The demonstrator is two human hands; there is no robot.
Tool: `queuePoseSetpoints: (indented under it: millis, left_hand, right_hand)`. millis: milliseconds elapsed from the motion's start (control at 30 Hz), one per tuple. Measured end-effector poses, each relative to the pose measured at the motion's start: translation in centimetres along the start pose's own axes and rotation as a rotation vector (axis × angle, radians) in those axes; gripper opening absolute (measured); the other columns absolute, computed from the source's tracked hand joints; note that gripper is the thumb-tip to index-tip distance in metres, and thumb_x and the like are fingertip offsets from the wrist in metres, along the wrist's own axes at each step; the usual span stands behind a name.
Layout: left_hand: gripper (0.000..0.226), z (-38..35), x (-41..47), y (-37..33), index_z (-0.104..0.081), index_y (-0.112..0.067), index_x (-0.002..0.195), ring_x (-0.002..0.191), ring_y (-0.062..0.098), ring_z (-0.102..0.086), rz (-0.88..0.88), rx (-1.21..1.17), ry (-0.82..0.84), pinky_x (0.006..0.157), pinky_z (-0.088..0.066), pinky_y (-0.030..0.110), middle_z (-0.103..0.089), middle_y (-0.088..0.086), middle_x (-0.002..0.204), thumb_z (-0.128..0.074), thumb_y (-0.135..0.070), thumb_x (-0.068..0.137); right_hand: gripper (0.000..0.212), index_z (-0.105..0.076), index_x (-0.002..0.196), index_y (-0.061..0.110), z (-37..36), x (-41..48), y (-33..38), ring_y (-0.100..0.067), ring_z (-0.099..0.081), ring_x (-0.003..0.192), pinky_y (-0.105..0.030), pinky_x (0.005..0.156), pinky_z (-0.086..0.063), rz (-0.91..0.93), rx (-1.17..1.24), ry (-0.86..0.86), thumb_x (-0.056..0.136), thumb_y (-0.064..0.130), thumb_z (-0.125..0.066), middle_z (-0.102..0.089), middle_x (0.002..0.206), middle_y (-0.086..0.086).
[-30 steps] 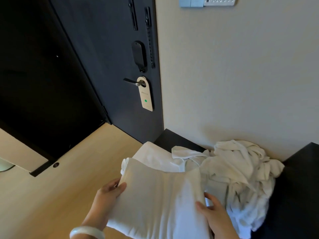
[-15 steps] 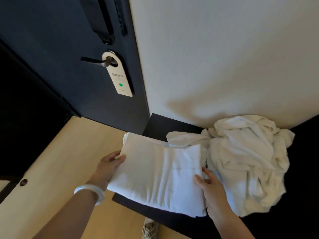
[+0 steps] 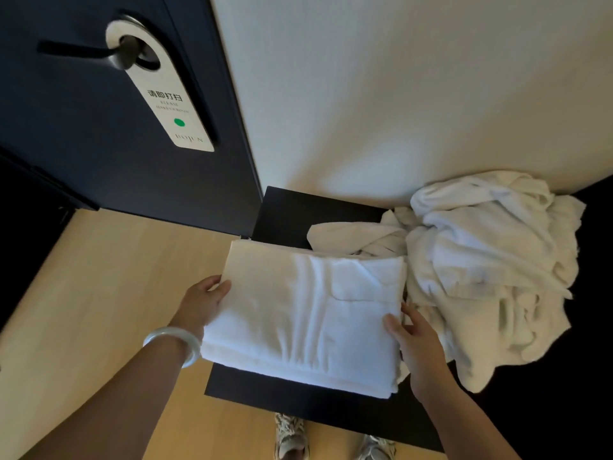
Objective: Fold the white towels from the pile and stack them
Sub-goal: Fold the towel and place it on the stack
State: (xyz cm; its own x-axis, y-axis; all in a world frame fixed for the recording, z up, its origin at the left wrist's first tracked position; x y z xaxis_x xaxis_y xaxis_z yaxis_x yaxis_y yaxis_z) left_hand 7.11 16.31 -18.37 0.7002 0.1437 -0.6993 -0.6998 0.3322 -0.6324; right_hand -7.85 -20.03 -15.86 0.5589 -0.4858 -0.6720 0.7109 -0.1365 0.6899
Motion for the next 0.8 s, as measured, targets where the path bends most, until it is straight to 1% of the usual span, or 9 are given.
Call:
queuePoseSetpoints:
  millis: [167,267,333,400,433,500,567,633,800]
  left_hand:
    - [0.03,1.0,-0.3,1.2,-0.06,-0.015,0.126,0.104,0.032,-0.062,-0.04,0.108,0.006,0.097,-0.049,0.047,-0.065,0.012,0.12,-0.053,-0.029,0.1]
    - [0.04,0.2,-0.4,2.1,-0.048,-0.016,0.139,0.111,0.034,-0.059,-0.029,0.16,0.117,0.1,-0.046,0.054,-0.059,0.014,0.129,-0.049,-0.03,0.102]
    - [0.058,0.2,-0.3,1.6,-0.029,-0.02,0.152,0.127,0.036,-0.046,-0.09,0.34,0.041,0.108,-0.039,0.054,-0.043,0.015,0.143,-0.052,-0.03,0.1]
    - [0.076,-0.5,-1.6,0.0,-0.008,-0.027,0.157,0.141,0.034,-0.025,-0.283,0.718,-0.115,0.113,-0.029,0.052,-0.022,0.009,0.156,-0.054,-0.037,0.098]
    - [0.082,-1.8,-2.6,-0.7,0.003,-0.032,0.156,0.146,0.03,-0.014,-0.433,0.863,-0.131,0.115,-0.023,0.052,-0.009,0.003,0.16,-0.053,-0.042,0.097]
    - [0.088,-6.0,-4.5,-0.8,0.023,-0.04,0.15,0.15,0.026,0.013,-0.649,1.079,0.01,0.118,-0.009,0.056,0.021,-0.004,0.161,-0.047,-0.051,0.097]
    - [0.093,-9.4,-4.9,0.3,0.032,-0.043,0.145,0.144,0.029,0.033,-0.695,1.244,0.161,0.116,0.004,0.063,0.041,-0.005,0.154,-0.043,-0.062,0.094]
    - [0.097,-11.1,-3.9,1.3,0.035,-0.038,0.143,0.138,0.035,0.04,-0.655,1.359,0.211,0.112,0.009,0.069,0.048,-0.001,0.148,-0.038,-0.071,0.089]
    - [0.102,-12.0,-1.7,2.9,0.045,-0.033,0.137,0.13,0.038,0.049,-0.589,1.41,0.237,0.106,0.01,0.075,0.054,0.003,0.143,-0.034,-0.076,0.087]
  right_hand:
    - [0.045,-0.051,0.138,0.019,-0.3,-0.2,-1.5,-0.027,-0.058,0.111,-0.052,0.101,-0.047,-0.03,-0.043,-0.028,0.095,0.026,-0.062,-0.062,0.125,-0.006]
    - [0.048,-0.047,0.142,0.017,-0.8,-0.4,-1.8,-0.026,-0.056,0.113,-0.045,0.097,-0.047,-0.011,-0.129,-0.071,0.096,0.025,-0.061,-0.059,0.128,-0.007]
    - [0.049,-0.046,0.14,0.011,-0.6,-1.0,-0.3,-0.03,-0.055,0.116,-0.042,0.096,-0.045,0.175,-0.392,-0.202,0.095,0.023,-0.062,-0.058,0.13,-0.012]
    - [0.059,-0.045,0.14,0.005,-1.7,-2.7,2.0,-0.037,-0.051,0.125,-0.046,0.102,-0.043,0.509,-0.804,-0.357,0.087,0.022,-0.067,-0.053,0.135,-0.019]
    - [0.067,-0.042,0.144,0.007,-3.2,-3.7,2.8,-0.038,-0.047,0.132,-0.048,0.107,-0.04,0.671,-0.957,-0.361,0.085,0.026,-0.067,-0.049,0.142,-0.019]
    - [0.078,-0.032,0.152,0.016,-6.8,-4.5,3.1,-0.035,-0.031,0.145,-0.053,0.116,-0.026,0.877,-1.173,-0.216,0.083,0.035,-0.063,-0.035,0.156,-0.014]
    - [0.084,-0.026,0.155,0.019,-8.5,-3.4,2.0,-0.034,-0.013,0.15,-0.057,0.119,-0.014,0.869,-1.288,-0.086,0.085,0.04,-0.067,-0.019,0.163,-0.012]
    - [0.083,-0.024,0.156,0.016,-8.4,-1.4,0.7,-0.037,-0.001,0.151,-0.06,0.119,-0.013,0.794,-1.381,-0.047,0.089,0.044,-0.065,-0.006,0.164,-0.013]
    - [0.075,-0.007,0.158,0.014,-8.8,1.1,-1.4,-0.035,0.014,0.151,-0.059,0.119,-0.005,0.728,-1.489,0.053,0.095,0.049,-0.031,0.013,0.164,-0.013]
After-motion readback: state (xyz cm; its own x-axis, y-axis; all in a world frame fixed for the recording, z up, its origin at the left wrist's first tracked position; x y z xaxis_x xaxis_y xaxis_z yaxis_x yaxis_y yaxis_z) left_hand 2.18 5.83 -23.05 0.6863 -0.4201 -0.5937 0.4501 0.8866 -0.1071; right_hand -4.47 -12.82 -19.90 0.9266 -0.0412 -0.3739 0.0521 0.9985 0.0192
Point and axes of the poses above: each hand's wrist, its own x-axis towards the middle knuckle, its own z-axis out of the back of the hand, y = z × x, the point moved 6 cm from there along x, towards the middle knuckle
